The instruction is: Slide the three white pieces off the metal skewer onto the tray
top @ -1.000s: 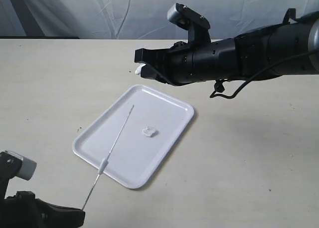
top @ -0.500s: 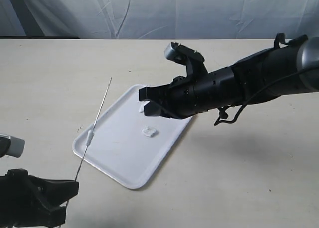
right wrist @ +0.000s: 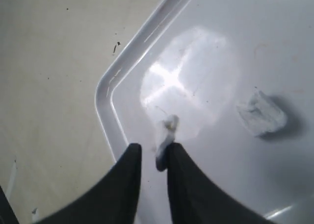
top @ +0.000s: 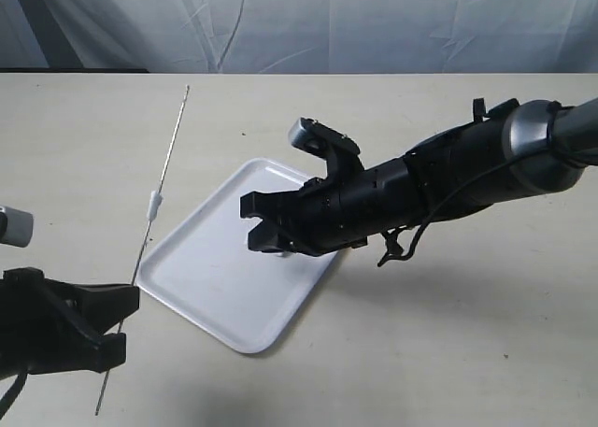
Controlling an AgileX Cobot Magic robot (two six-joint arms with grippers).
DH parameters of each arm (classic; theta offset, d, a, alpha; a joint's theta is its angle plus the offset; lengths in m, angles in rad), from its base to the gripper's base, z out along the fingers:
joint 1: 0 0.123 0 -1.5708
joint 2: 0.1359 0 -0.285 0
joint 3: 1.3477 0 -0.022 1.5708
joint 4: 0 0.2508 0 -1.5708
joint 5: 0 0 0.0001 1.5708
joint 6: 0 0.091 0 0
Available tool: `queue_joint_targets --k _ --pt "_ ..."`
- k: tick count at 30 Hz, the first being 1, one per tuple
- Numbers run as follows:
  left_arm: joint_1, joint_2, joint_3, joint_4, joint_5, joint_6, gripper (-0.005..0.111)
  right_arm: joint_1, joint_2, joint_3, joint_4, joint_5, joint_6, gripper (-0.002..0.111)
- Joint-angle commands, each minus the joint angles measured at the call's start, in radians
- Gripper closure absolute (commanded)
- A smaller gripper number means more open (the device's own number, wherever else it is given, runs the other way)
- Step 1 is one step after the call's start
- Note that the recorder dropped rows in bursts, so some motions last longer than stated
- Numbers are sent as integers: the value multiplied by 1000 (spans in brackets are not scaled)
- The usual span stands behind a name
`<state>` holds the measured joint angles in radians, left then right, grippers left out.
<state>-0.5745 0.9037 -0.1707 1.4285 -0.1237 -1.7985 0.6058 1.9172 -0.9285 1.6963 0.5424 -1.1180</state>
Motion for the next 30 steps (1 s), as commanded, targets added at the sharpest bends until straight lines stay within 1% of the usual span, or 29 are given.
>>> queue_joint_targets --k 1,4,7,11,13,19,23,30 --pt "-5 11 -6 22 47 3 107 1 0 6 22 11 -3 68" --pt "-5 50 -6 48 86 3 107 1 -2 6 32 65 -3 63" --pt "-5 81 -6 88 124 3 107 1 -18 6 37 100 -3 63" --pt "-5 120 -21 90 146 4 107 3 -52 6 48 157 -3 63" --pt "-5 138 -34 103 147 4 107 14 -73 6 48 158 -13 63" --pt "-5 207 -89 142 147 4 107 58 -101 -14 48 74 -35 63" --pt "-5 261 -115 142 101 4 107 89 -101 -50 48 22 -33 63" --pt "-7 331 -143 158 66 4 107 127 -101 -118 48 -89 -23 63"
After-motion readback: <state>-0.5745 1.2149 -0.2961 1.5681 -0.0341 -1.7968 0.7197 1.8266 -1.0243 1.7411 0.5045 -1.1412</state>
